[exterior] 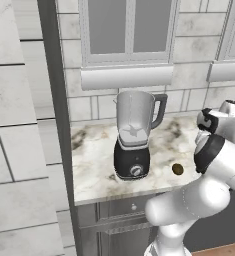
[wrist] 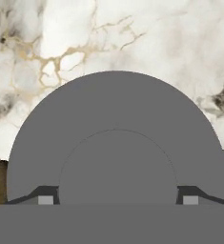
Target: Open the blender lid, put the kiwi in the blender, close the lid, and start the blender.
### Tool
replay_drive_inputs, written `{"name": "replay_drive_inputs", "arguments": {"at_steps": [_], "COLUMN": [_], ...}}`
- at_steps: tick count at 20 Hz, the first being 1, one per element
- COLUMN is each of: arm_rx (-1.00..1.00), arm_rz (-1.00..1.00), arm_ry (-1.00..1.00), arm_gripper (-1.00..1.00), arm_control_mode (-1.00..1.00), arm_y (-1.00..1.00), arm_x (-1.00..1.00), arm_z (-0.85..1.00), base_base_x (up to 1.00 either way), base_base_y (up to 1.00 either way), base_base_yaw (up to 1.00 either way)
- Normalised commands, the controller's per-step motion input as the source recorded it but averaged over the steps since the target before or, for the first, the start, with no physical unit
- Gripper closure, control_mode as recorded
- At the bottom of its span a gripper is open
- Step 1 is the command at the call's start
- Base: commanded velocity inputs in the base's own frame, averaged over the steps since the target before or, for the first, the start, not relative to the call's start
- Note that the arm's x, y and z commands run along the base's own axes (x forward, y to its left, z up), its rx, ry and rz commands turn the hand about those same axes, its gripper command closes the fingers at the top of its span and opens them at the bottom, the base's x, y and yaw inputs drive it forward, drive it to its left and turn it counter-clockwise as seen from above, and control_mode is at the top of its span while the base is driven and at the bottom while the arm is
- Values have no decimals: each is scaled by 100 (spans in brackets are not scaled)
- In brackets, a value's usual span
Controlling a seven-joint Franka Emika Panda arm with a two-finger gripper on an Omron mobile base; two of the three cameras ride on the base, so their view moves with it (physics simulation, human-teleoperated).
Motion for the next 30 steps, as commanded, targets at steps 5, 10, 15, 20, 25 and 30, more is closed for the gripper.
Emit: {"name": "replay_drive_inputs", "arguments": {"at_steps": [5,10,15,20,25,30], "arm_rx": [0,0,0,0,0,0], "arm_rz": [-4,0,0,-2,-9,-5], "arm_ry": [0,0,3,3,1,-6], "arm_gripper": [100,100,-100,-100,-100,-100], "arm_control_mode": [-100,-100,-100,-100,-100,-100], "arm_y": [2,0,18,19,4,7], "arm_x": [35,15,13,-2,-38,-53], "arm_z": [-24,-17,-16,-2,44,59], "base_base_x": [0,0,0,0,0,0], "base_base_y": [0,0,0,0,0,0], "base_base_yaw": [0,0,0,0,0,0]}}
